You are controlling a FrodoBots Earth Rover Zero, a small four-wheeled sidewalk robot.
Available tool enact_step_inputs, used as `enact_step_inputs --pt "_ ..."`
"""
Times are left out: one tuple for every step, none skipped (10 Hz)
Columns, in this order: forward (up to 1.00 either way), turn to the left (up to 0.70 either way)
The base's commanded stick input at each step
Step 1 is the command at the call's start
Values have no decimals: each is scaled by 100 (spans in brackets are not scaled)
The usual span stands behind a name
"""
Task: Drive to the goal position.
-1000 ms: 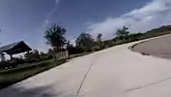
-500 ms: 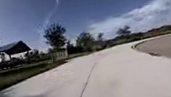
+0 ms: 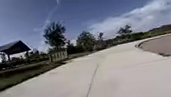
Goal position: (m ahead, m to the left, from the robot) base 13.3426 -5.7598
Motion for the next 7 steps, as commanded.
enact_step_inputs --pt "85 0" --pt "85 0" --pt "85 0" --pt "85 0" --pt "85 0" --pt "85 0" --pt "85 0"
